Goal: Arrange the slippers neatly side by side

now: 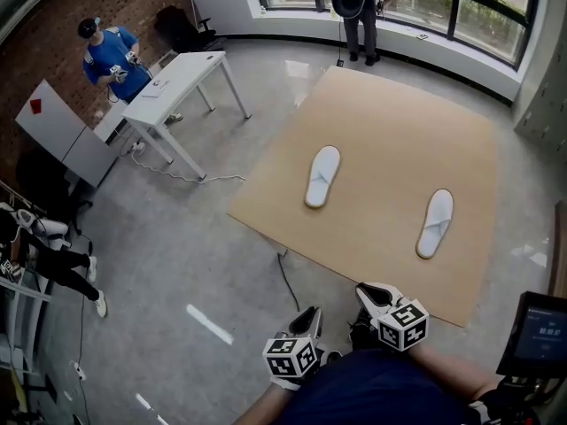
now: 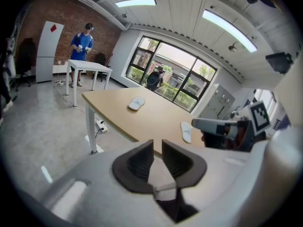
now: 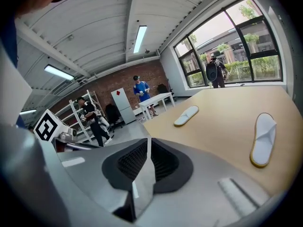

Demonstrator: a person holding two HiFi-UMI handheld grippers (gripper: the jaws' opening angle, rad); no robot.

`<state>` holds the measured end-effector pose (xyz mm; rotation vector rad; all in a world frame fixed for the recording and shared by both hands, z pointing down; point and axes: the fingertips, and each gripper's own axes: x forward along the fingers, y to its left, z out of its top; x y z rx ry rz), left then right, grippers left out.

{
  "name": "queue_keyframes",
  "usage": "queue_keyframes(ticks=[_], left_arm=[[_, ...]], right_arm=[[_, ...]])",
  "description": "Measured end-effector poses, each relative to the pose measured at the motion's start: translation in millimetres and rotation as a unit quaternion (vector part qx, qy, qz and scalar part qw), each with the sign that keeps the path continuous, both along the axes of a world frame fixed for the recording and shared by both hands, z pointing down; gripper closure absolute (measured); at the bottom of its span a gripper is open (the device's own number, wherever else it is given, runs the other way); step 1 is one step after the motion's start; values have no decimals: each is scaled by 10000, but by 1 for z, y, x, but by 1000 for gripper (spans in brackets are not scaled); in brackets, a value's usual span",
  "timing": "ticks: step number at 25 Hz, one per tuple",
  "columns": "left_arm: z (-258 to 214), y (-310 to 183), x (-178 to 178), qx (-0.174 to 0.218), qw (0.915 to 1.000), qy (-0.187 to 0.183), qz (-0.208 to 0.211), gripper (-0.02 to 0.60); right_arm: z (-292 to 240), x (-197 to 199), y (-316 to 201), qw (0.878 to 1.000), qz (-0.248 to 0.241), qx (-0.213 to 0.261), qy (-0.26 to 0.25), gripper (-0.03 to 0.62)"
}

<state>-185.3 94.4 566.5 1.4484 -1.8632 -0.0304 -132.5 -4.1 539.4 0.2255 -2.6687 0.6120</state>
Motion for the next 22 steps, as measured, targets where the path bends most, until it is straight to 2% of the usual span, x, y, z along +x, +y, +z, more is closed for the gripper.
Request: queue_keyframes(ticks=[11, 17, 19, 22], left_arm=[[-9, -146, -6, 138, 9988, -313, 349, 525], [-9, -192, 6, 159, 9951, -337, 911, 532], [-8, -203, 10, 170, 9935, -246, 1096, 577], [-9, -220, 13, 197, 9865, -235, 1608, 578]], right_arm=[[8, 0, -131, 9993, 328, -126, -93, 561], [16, 16, -168, 9964, 818, -229, -43, 566], [17, 23, -179, 9940, 1062, -280, -15, 569], [16, 31, -188, 9889, 1436, -377, -18, 583]])
